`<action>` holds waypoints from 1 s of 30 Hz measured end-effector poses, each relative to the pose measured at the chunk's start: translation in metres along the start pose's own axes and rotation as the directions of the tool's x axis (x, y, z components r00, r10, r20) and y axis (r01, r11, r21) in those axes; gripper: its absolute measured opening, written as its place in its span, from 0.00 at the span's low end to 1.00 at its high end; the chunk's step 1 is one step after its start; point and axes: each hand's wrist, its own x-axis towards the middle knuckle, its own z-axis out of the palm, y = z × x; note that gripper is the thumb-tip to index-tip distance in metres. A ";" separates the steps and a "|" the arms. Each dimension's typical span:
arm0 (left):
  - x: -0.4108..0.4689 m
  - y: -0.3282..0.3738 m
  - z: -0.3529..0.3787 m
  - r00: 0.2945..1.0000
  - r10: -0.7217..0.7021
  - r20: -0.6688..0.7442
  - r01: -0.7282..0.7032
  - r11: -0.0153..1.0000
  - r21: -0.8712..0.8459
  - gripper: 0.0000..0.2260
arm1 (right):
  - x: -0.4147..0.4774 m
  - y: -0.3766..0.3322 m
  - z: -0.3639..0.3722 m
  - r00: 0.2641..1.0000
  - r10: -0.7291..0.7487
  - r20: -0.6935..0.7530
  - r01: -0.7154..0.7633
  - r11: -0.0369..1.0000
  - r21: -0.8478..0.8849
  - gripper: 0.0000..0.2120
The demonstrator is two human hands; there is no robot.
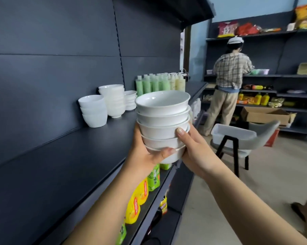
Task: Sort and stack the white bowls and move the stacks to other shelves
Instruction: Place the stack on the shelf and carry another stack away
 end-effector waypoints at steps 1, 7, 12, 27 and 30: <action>0.008 -0.005 -0.005 1.000 -0.006 -0.027 0.007 1.000 0.021 0.39 | 0.014 0.008 -0.003 1.000 0.007 0.021 -0.007 1.000 0.021 0.41; 0.047 -0.036 -0.049 0.965 0.006 -0.261 0.053 0.974 0.219 0.42 | 0.097 0.057 -0.006 0.977 0.044 0.207 -0.071 0.989 0.127 0.43; 0.068 -0.062 -0.081 0.879 0.026 -0.475 0.163 0.922 0.352 0.45 | 0.167 0.097 -0.002 0.917 0.113 0.382 -0.172 0.977 0.124 0.41; 0.070 -0.098 -0.121 0.596 0.058 -0.800 0.478 0.775 0.413 0.48 | 0.254 0.173 0.021 0.600 0.189 0.777 -0.312 0.950 0.009 0.30; 0.070 -0.097 -0.126 0.600 0.055 -0.798 0.495 0.758 0.424 0.50 | 0.264 0.176 0.023 0.537 0.212 0.817 -0.294 0.954 -0.055 0.34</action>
